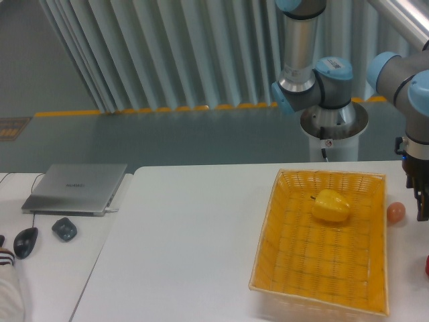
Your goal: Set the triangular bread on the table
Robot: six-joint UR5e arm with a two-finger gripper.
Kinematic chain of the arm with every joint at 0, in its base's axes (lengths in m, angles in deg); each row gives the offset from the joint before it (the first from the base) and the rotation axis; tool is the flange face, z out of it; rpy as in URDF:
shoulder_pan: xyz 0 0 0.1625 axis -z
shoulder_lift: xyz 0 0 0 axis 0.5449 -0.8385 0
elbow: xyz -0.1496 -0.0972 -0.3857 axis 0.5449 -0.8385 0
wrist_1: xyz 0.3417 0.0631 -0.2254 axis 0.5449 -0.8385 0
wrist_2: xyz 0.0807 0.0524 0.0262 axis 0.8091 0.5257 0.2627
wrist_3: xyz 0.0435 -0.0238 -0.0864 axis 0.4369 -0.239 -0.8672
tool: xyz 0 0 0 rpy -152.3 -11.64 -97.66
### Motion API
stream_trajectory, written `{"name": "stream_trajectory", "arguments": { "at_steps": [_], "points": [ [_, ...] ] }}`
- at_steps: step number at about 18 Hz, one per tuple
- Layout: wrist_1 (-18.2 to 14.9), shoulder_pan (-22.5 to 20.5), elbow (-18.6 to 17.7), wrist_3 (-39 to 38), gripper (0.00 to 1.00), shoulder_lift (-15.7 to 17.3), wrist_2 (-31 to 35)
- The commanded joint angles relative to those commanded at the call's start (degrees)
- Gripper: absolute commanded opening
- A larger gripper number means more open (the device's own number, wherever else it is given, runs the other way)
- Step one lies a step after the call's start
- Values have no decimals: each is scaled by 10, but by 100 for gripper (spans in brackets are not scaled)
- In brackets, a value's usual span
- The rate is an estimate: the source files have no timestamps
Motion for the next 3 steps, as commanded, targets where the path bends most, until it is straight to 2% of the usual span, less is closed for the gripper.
{"name": "stream_trajectory", "arguments": {
  "at_steps": [3],
  "points": [
    [0, 0, 0, 0, 100, 1, -4]
  ]
}}
